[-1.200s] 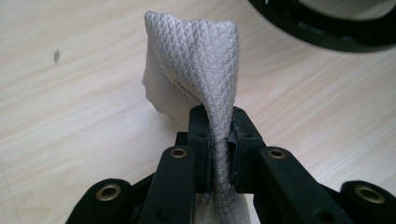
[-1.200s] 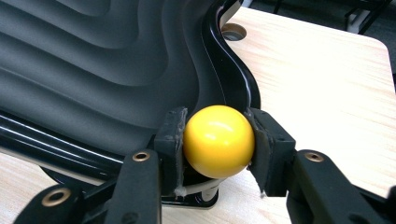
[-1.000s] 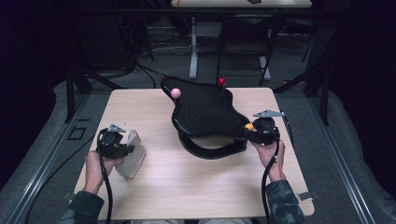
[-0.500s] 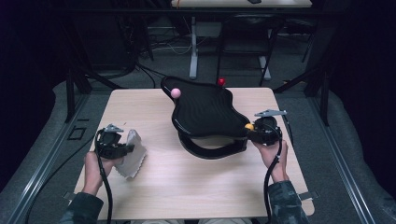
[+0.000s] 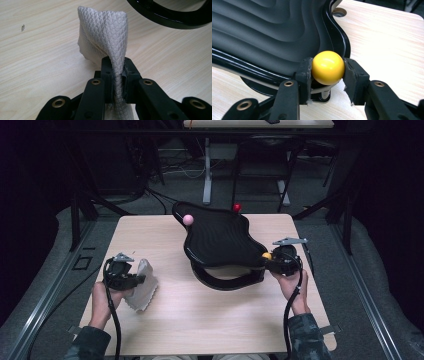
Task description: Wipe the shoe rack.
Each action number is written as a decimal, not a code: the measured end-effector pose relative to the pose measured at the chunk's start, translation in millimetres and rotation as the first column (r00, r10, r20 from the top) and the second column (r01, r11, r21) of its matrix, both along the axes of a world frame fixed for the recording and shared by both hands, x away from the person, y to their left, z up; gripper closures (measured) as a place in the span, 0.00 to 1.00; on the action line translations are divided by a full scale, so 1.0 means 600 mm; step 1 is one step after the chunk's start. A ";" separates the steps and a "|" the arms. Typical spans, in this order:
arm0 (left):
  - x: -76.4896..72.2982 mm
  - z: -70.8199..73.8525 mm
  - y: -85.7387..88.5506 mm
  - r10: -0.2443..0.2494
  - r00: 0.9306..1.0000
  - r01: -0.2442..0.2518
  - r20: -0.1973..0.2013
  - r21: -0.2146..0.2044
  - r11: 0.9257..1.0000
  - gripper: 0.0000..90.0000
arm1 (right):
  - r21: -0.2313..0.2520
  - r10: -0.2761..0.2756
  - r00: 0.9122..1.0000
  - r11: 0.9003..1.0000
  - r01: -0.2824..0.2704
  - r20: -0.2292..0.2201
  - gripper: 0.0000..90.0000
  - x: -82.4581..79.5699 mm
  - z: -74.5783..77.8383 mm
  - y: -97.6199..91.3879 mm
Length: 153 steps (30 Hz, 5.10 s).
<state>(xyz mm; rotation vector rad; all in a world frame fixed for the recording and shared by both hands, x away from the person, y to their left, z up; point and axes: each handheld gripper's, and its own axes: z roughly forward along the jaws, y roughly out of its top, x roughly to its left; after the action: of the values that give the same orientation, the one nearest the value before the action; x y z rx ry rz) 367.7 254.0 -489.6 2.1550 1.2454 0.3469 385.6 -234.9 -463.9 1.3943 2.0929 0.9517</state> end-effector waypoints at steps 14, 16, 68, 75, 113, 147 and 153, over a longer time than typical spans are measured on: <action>0.001 0.000 0.005 0.009 1.000 -0.009 -0.001 -0.008 1.000 0.91 | 0.040 0.034 0.999 0.999 -0.033 -0.011 0.59 0.005 -0.002 0.007; 0.001 -0.001 0.006 0.008 1.000 -0.008 -0.003 -0.006 1.000 0.91 | 0.039 0.008 1.000 0.999 -0.007 -0.011 0.53 0.005 -0.001 0.009; 0.009 -0.005 0.014 0.020 1.000 -0.021 -0.024 -0.015 1.000 0.91 | 0.058 -0.048 0.995 0.997 0.053 -0.092 0.66 0.019 -0.005 -0.016; 0.011 -0.004 0.014 0.019 1.000 -0.019 -0.017 -0.016 1.000 0.91 | 0.073 0.045 0.995 0.997 -0.038 -0.089 0.67 0.025 -0.007 -0.016; 0.012 -0.007 0.007 0.005 1.000 -0.005 -0.022 -0.015 1.000 0.91 | -0.006 -0.051 0.996 0.999 0.051 -0.071 0.66 0.046 0.005 0.020; 0.010 0.003 0.013 0.013 1.000 -0.013 -0.004 -0.035 0.999 0.91 | -0.020 -0.088 0.993 0.996 0.087 -0.072 0.66 0.057 0.017 0.002; 0.012 0.000 0.010 0.006 1.000 -0.006 -0.011 -0.037 0.999 0.91 | -0.054 -0.098 0.992 0.994 0.094 -0.080 0.65 0.070 0.016 0.011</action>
<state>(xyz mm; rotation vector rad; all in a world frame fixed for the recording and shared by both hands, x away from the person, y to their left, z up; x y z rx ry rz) 374.6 259.9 -489.9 2.1247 1.2550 0.3125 427.4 -228.3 -454.0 1.5181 2.0732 0.8110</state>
